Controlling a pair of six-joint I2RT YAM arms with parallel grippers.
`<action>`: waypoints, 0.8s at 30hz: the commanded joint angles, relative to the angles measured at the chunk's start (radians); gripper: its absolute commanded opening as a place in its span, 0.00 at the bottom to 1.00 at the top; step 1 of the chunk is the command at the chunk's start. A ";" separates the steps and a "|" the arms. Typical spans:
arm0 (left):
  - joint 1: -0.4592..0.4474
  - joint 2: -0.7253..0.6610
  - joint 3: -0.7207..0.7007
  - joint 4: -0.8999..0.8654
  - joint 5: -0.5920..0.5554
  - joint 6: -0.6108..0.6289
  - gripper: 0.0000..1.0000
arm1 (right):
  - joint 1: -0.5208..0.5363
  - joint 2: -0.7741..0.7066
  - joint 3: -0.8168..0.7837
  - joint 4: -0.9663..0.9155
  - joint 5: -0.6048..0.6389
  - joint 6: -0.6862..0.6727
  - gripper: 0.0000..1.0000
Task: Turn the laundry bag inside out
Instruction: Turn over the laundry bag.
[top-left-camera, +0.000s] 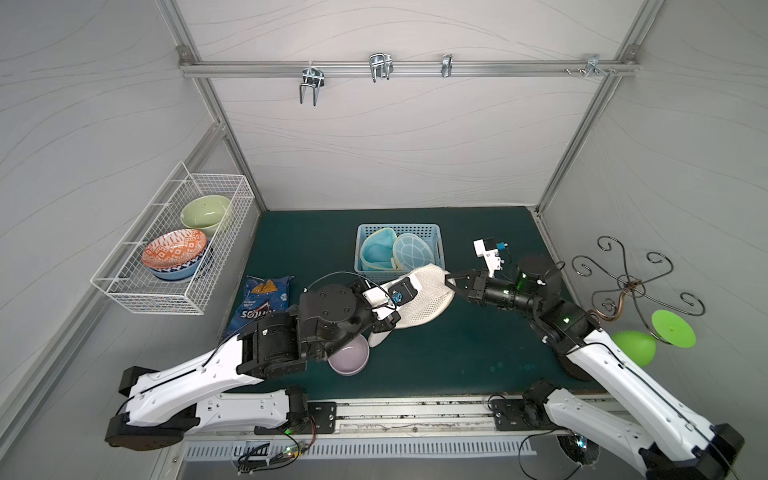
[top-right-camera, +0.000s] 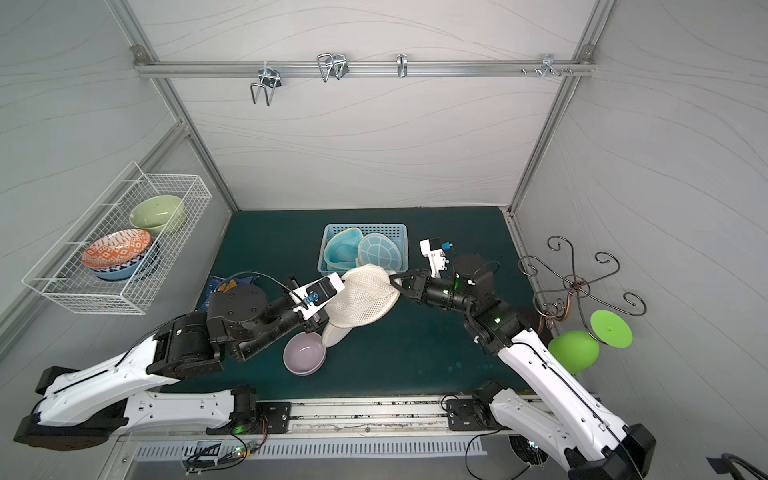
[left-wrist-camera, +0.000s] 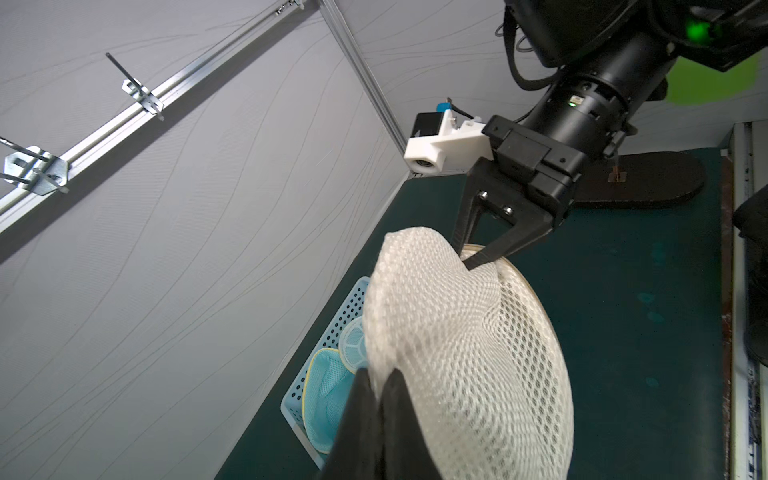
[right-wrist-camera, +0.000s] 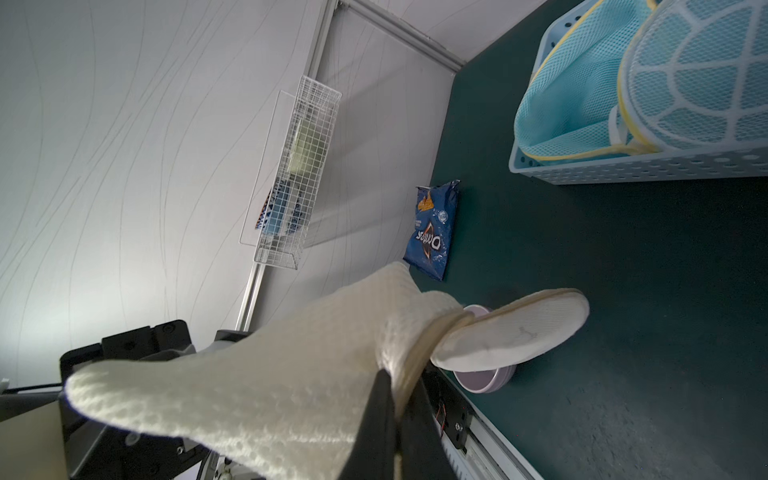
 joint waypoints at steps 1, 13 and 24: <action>-0.006 -0.045 0.014 0.231 -0.081 0.032 0.00 | 0.002 -0.063 -0.048 -0.129 0.173 0.010 0.00; -0.072 0.106 -0.015 0.495 -0.352 0.303 0.00 | 0.008 -0.058 -0.176 -0.255 0.242 0.053 0.00; -0.069 0.195 0.165 0.214 -0.369 0.013 0.00 | -0.035 -0.054 -0.108 -0.327 0.232 -0.153 0.60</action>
